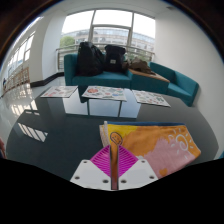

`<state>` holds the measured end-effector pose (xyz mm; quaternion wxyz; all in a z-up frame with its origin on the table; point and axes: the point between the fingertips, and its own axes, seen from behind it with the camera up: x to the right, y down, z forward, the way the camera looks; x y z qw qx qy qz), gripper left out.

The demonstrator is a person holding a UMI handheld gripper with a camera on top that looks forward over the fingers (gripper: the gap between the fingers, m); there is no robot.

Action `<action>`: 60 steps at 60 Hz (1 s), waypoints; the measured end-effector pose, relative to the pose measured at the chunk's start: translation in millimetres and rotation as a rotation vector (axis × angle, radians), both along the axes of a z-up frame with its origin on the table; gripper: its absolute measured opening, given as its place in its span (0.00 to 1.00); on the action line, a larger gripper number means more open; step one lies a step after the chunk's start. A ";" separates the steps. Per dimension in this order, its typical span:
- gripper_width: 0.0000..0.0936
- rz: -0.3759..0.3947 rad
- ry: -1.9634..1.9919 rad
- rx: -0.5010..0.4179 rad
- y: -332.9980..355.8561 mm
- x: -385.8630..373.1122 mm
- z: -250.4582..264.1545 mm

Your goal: Fold towel

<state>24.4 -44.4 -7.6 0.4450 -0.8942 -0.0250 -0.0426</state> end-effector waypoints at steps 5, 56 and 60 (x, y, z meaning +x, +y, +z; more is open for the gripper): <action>0.03 -0.030 0.007 0.009 2.2 4.0 0.9; 0.71 -0.294 -0.090 0.048 -0.4 315.4 72.7; 0.82 -0.263 -0.060 0.093 -7.3 292.3 97.9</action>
